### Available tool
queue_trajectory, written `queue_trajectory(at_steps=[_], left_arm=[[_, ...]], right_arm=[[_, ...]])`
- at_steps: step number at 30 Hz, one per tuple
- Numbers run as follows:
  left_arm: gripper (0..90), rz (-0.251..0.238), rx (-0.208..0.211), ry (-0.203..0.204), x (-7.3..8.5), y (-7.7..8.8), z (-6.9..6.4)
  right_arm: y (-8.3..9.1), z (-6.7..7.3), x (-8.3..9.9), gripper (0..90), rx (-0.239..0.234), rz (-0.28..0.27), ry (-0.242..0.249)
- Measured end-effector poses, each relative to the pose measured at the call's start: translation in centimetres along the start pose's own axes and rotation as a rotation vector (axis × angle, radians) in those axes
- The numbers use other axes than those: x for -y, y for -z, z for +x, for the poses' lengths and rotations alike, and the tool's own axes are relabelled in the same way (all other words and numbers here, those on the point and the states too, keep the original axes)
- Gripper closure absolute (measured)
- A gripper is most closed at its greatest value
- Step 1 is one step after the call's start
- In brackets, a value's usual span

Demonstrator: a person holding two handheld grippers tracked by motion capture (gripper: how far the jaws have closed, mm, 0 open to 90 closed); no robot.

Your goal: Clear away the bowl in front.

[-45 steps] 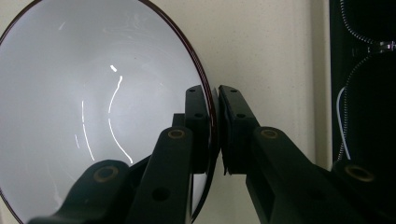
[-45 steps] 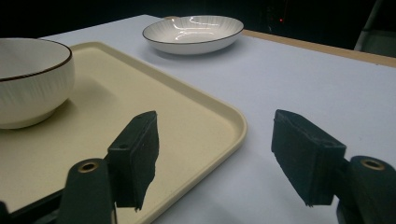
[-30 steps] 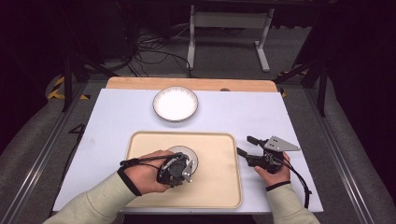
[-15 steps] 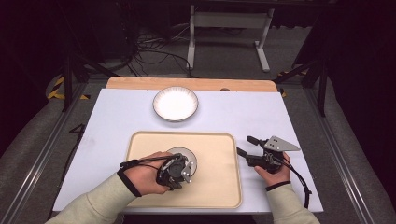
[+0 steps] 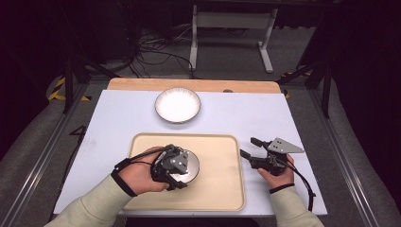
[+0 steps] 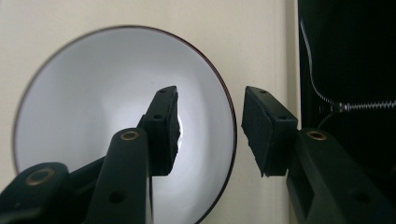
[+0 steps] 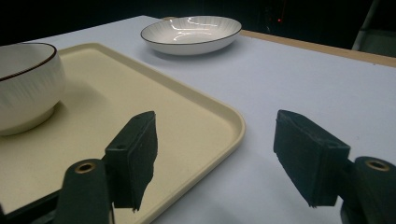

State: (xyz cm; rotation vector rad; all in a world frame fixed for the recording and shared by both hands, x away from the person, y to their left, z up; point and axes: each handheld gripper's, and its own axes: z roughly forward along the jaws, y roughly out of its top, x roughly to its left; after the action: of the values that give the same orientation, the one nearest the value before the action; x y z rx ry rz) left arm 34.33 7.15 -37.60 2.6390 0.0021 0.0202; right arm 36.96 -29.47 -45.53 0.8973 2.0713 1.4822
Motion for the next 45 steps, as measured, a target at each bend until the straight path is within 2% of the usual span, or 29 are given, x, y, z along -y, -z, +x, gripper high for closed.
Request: queue_trajectory(at_steps=[6,7,15,21,24,25,28,31,38,45], left_arm=[[56.7,-0.16,-0.039,0.064,1.1,1.7,0.3],[55.9,-0.16,-0.039,0.064,1.1,1.7,0.3],[52.9,-0.337,-0.093,0.124,3.4,3.4,0.8],[50.0,-0.479,-0.171,0.195,5.5,4.2,1.2],[47.0,-0.496,-0.189,0.197,5.9,4.3,1.1],[46.7,-0.531,-0.199,0.203,6.4,4.4,1.1],[45.7,-0.549,-0.211,0.215,7.0,4.4,1.1],[45.1,-0.593,-0.225,0.231,7.9,4.3,1.2],[45.2,-0.721,-0.279,0.315,10.8,4.5,1.5],[40.9,-0.76,-0.327,0.39,13.2,4.3,1.8]], right_arm=[[0.0,0.0,0.0,31.2,0.006,-0.001,0.002],[0.0,0.0,0.0,31.0,0.006,-0.001,0.001],[0.1,0.0,-0.1,30.0,0.019,-0.01,0.007],[0.4,0.4,-0.3,29.4,0.02,-0.034,0.006],[0.4,0.5,-0.4,27.5,0.025,-0.051,0.006],[0.5,0.5,-0.4,26.6,0.033,-0.06,0.002],[0.5,0.5,-0.5,25.4,0.041,-0.07,-0.013],[0.7,0.4,-0.5,24.2,0.052,-0.08,-0.02],[0.9,0.6,-0.7,24.0,0.051,-0.119,-0.026],[1.1,0.6,-0.7,24.4,0.059,-0.148,-0.031]])
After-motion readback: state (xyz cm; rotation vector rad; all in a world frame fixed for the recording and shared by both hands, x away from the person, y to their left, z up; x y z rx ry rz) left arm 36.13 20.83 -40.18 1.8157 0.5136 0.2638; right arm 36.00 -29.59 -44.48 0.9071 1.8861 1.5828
